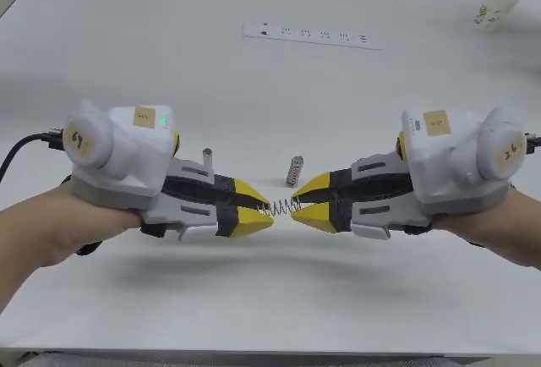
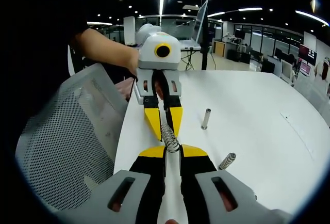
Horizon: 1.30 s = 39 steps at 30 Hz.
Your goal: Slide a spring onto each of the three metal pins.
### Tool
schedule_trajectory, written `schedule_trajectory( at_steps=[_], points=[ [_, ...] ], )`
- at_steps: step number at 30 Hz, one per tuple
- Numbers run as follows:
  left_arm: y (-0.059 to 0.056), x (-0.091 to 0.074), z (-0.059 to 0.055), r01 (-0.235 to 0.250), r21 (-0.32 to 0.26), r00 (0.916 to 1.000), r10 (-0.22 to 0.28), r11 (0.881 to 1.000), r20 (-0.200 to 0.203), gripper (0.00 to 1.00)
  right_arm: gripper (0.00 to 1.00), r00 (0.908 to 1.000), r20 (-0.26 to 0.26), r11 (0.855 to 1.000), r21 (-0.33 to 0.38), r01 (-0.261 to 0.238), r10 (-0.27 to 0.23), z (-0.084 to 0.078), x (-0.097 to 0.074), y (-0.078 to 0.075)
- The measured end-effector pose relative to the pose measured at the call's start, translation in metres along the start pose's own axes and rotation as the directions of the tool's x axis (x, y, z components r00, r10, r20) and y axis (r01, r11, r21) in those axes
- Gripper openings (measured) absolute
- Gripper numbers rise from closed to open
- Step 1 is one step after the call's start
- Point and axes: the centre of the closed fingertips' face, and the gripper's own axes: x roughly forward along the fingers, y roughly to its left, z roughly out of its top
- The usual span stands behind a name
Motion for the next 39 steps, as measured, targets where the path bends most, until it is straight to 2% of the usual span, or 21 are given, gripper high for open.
schedule_trajectory(
  at_steps=[13, 18, 24, 39],
  points=[
    [-0.004, 0.005, -0.006, 0.008, 0.012, 0.9997, -0.008, 1.0, -0.024, 0.02, 0.08, 0.9971, 0.07, 1.0, -0.009, -0.029, 0.03, 0.032, 0.009, 0.011],
    [-0.006, 0.006, -0.004, 0.01, 0.014, 0.9998, -0.01, 1.0, -0.017, 0.02, 0.08, 0.9967, 0.074, 0.998, -0.05, -0.029, 0.033, 0.042, 0.016, 0.014],
    [-0.006, 0.005, -0.003, 0.005, 0.019, 0.9999, -0.005, 1.0, -0.015, 0.02, 0.08, 0.9968, 0.074, 0.997, -0.075, -0.025, 0.03, 0.044, 0.018, 0.013],
    [-0.003, 0.001, 0.0, -0.006, 0.029, 0.9999, 0.006, 1.0, -0.009, 0.02, 0.08, 0.9926, 0.121, 0.999, -0.04, 0.004, 0.001, 0.048, 0.018, 0.008]
  ],
)
